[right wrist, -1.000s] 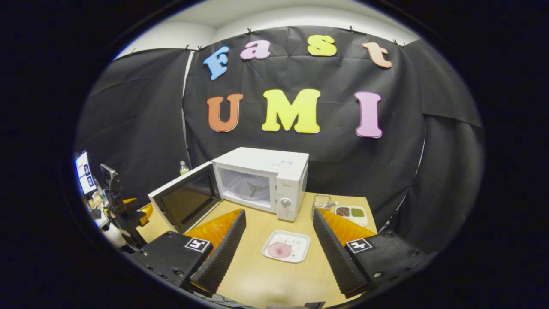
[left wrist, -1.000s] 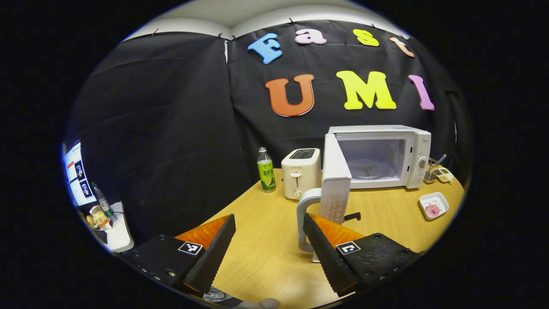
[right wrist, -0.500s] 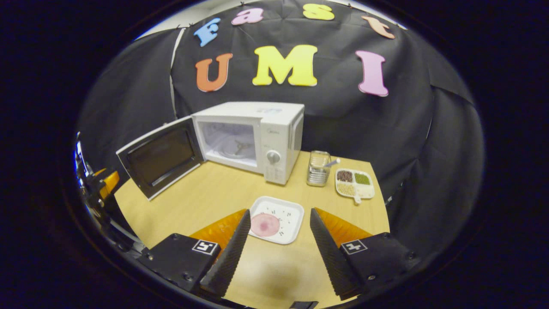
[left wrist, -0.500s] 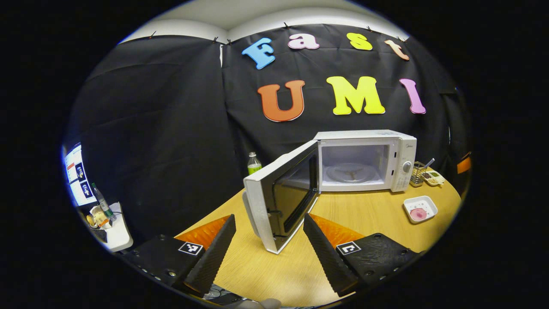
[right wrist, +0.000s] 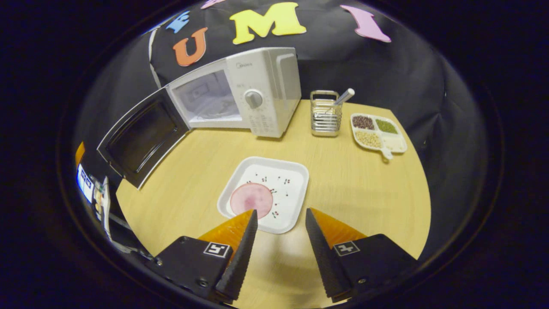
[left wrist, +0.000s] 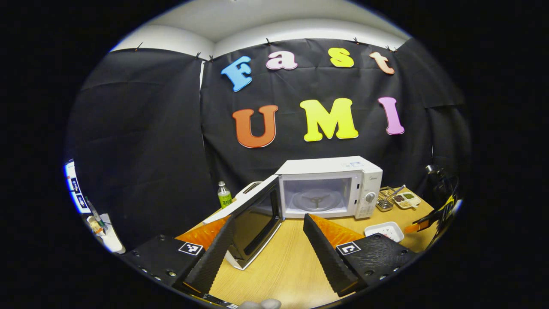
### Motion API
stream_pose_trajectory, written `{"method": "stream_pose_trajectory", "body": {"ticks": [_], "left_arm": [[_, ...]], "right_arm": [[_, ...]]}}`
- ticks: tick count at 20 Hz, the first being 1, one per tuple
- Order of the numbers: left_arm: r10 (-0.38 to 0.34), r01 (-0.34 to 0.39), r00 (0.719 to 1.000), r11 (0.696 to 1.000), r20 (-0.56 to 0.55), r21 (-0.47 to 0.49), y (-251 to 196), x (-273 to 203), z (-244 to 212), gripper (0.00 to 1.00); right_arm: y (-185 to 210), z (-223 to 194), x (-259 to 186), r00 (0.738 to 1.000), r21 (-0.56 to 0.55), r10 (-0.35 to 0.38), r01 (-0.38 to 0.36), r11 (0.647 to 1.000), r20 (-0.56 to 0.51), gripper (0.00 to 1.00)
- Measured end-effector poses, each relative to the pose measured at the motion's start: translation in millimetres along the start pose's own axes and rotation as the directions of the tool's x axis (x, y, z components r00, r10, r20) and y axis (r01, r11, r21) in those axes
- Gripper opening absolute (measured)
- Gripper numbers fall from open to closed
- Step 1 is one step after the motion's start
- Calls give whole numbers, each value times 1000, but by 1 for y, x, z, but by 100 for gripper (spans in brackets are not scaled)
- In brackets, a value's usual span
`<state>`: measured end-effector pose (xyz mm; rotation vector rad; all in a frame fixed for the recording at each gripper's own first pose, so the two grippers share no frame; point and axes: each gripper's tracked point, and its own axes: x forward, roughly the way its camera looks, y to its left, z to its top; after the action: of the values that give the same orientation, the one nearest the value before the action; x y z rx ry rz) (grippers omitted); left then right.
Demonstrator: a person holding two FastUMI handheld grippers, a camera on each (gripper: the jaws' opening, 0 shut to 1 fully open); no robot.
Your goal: Open the microwave oven with the left hand, put the food in, and close the microwave oven.
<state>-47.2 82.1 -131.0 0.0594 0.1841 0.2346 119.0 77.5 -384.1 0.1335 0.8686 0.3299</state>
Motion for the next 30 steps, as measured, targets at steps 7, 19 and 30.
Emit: {"method": "stream_pose_trajectory", "body": {"ticks": [7,19,30], "left_arm": [[-24,23,1000,998,16,50,-53,-15,37,97],[-16,11,999,995,49,95,-69,-30,55,97],[-74,69,994,996,77,59,-55,-18,52,96]], "right_arm": [[-5,-22,38,991,173,88,-71,982,-96,40],[-19,-22,42,971,245,-28,88,966,-238,11],[-15,-23,43,972,397,111,-21,918,-207,4]]}}
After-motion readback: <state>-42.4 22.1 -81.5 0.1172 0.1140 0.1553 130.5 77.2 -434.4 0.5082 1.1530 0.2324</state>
